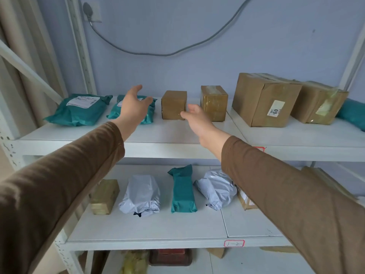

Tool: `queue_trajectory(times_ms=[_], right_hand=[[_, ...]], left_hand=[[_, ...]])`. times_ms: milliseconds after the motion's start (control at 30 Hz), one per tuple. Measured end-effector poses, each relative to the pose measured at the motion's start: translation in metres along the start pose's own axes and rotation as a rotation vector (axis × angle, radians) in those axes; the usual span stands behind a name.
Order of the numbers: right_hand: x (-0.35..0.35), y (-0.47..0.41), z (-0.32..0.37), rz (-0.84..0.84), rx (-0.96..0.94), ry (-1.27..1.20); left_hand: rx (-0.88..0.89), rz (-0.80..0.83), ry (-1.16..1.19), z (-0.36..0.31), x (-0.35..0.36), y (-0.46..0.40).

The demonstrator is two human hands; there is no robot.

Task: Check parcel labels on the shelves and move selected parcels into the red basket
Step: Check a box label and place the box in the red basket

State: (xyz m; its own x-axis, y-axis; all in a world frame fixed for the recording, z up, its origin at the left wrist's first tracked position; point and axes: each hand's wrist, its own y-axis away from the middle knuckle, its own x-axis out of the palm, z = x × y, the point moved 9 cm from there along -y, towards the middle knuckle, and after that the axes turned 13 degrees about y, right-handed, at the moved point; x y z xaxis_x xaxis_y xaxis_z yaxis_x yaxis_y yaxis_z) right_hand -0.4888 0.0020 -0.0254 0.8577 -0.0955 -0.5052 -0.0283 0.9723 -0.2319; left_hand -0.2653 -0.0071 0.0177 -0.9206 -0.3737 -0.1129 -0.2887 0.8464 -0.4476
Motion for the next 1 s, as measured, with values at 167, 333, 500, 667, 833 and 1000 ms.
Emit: queue_trajectory(times_ms=[167,333,500,667,833,1000], right_hand=[[-0.010,-0.015,-0.011,0.060,0.106,-0.117],[-0.006,-0.052,-0.010,0.048,0.179,-0.180],[0.013,-0.087,-0.014,0.076,0.228,-0.205],[0.034,-0.108,-0.021,0.104,0.220,-0.250],[0.016,-0.083,-0.016,0.067,0.218,-0.323],[-0.021,-0.028,-0.008,-0.088,0.097,-0.458]], left_hand=[[-0.206,0.038,0.129,0.006,0.043,-0.003],[-0.346,0.058,0.181,0.015,0.074,-0.030],[-0.419,0.058,0.177,0.032,0.093,-0.053],[-0.476,0.068,0.281,0.043,0.102,-0.050],[-0.409,0.017,0.398,0.025,0.099,-0.028],[-0.246,0.035,0.574,-0.006,0.088,0.025]])
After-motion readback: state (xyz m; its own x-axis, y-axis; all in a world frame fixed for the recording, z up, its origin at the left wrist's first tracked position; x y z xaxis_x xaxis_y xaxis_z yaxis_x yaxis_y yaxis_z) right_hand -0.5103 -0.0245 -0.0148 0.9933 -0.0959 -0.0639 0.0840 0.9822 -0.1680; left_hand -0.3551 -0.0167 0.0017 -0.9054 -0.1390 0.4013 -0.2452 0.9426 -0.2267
